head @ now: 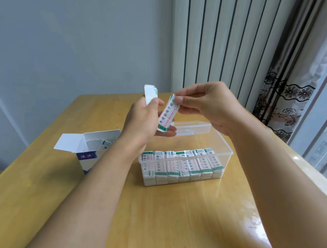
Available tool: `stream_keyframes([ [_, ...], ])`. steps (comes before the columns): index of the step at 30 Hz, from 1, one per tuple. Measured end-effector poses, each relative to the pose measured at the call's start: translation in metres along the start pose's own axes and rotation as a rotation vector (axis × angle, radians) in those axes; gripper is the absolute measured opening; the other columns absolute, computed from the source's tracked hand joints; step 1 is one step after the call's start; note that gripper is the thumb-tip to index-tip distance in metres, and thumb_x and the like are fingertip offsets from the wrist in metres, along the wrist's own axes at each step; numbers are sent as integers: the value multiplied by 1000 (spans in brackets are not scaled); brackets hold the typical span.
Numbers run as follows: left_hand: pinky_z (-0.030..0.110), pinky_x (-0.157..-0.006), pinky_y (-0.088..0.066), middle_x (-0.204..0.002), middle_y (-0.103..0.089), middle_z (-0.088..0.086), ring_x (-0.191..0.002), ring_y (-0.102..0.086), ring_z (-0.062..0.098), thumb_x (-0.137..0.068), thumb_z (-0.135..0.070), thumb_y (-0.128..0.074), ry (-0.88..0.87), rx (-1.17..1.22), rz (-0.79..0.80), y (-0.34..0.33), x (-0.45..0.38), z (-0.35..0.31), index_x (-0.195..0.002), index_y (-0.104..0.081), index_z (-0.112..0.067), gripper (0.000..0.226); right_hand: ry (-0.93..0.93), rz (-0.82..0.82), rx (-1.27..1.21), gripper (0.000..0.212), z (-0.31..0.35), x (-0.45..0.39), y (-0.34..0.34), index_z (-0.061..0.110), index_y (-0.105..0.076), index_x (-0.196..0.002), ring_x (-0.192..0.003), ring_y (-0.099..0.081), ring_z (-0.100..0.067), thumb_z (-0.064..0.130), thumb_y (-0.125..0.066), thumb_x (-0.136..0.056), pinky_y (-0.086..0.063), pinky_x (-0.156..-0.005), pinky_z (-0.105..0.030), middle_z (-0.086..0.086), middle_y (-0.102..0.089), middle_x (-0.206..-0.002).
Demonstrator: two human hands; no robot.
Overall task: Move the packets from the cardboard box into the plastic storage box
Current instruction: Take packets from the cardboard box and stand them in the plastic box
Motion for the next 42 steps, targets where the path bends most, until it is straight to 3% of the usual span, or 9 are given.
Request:
stream_keyframes([
  [3, 47, -58, -63, -85, -69, 13, -66, -74, 31, -109, -26, -34, -106, -103, -120, 13, -5, -9, -110, -53, -10, 25, -31, 7, -2, 5, -4, -3, 12, 3, -76, -89, -87, -77, -28, 0, -77, -85, -62, -82, -32, -16, -78, -88],
  [6, 43, -56, -62, -84, -67, 15, -64, -72, 31, -110, -24, -33, -147, -29, -158, 16, -6, -13, -111, -52, -9, 25, -107, 110, 123, 6, -18, -3, 5, 4, -76, -91, -88, -77, -31, 1, -77, -85, -63, -82, -32, -15, -78, -86],
  [10, 39, -54, -61, -83, -66, 15, -62, -71, 28, -110, -24, -32, -165, 13, -162, 16, -6, -14, -114, -52, -6, 26, -190, 246, 380, 3, -40, -4, -7, 10, -79, -85, -84, -78, -25, 8, -79, -86, -57, -97, -51, -10, -79, -84],
  [17, 41, -57, -61, -82, -66, 14, -63, -71, 28, -110, -23, -33, -171, 21, -143, 15, -8, -12, -114, -53, -6, 27, -284, 312, 506, 2, -58, -2, -14, 14, -81, -88, -81, -78, -19, 12, -81, -86, -58, -97, -43, -4, -80, -83],
  [22, 45, -60, -62, -81, -66, 13, -64, -72, 30, -110, -24, -33, -168, 10, -131, 14, -7, -12, -110, -54, -8, 26, -309, 357, 603, 6, -66, -1, -17, 16, -81, -90, -76, -78, -16, 11, -79, -87, -60, -90, -35, -1, -79, -81],
  [25, 44, -60, -62, -80, -66, 13, -63, -72, 29, -110, -24, -33, -166, 2, -122, 12, -7, -12, -109, -54, -9, 26, -275, 368, 727, 5, -68, 0, -23, 20, -82, -88, -73, -76, -13, 16, -80, -87, -60, -77, -28, 0, -79, -79],
  [32, 43, -60, -62, -80, -67, 12, -62, -72, 27, -109, -24, -33, -169, -16, -112, 12, -6, -12, -108, -55, -11, 25, -196, 367, 943, 5, -63, 0, -36, 33, -82, -89, -61, -56, -8, 32, -82, -84, -42, -55, -22, 14, -69, -69],
  [35, 43, -60, -62, -82, -67, 12, -64, -72, 27, -110, -24, -33, -170, -25, -107, 10, -5, -13, -108, -54, -11, 25, -191, 347, 972, 8, -61, 0, -36, 33, -82, -94, -60, -51, -7, 33, -81, -86, -35, -52, -22, 16, -59, -61],
  [42, 45, -61, -63, -82, -67, 12, -65, -73, 28, -110, -24, -34, -170, -40, -98, 9, -4, -13, -110, -55, -10, 25, -225, 409, 1043, 17, -66, 3, -41, 32, -80, -107, -69, -54, -6, 31, -76, -90, -36, -54, -21, 15, -64, -80],
])
Point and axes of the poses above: each hand's wrist, its own x-axis away from the middle knuckle, its own y-axis out of the back of the hand, z = x × y, the point moved 6 cm from there along -x, towards the middle knuckle
